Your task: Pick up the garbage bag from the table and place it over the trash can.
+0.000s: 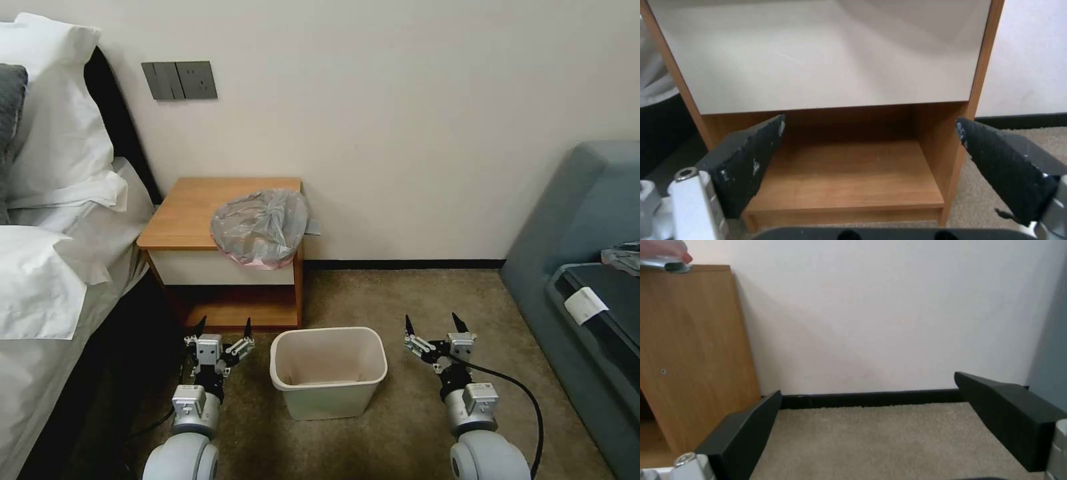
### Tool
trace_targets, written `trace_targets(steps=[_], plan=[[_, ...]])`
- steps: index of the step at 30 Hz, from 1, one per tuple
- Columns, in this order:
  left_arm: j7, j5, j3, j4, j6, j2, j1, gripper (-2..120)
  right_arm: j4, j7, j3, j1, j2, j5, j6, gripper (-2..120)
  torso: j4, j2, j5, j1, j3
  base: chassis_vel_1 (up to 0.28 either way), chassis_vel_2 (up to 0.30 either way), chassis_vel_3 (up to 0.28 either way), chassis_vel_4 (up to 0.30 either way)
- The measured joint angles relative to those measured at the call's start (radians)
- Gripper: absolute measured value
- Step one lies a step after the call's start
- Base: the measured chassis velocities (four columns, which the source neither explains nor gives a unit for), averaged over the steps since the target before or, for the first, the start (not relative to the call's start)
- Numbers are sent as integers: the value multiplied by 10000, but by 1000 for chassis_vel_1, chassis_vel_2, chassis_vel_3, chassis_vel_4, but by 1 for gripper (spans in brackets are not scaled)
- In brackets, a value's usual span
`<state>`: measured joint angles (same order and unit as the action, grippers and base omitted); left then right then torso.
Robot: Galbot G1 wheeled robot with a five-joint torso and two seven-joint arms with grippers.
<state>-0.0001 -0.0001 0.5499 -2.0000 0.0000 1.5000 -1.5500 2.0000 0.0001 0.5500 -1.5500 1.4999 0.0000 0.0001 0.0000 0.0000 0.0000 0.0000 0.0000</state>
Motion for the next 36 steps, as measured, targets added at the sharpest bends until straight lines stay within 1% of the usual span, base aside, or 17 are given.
trace_targets(steps=[36], plan=[[0, 0, 0, 0, 0, 0, 0, 100, 0, 0, 0, 0, 0, 0, 0, 100, 0, 0, 0, 0, 0, 0, 0, 0, 0]])
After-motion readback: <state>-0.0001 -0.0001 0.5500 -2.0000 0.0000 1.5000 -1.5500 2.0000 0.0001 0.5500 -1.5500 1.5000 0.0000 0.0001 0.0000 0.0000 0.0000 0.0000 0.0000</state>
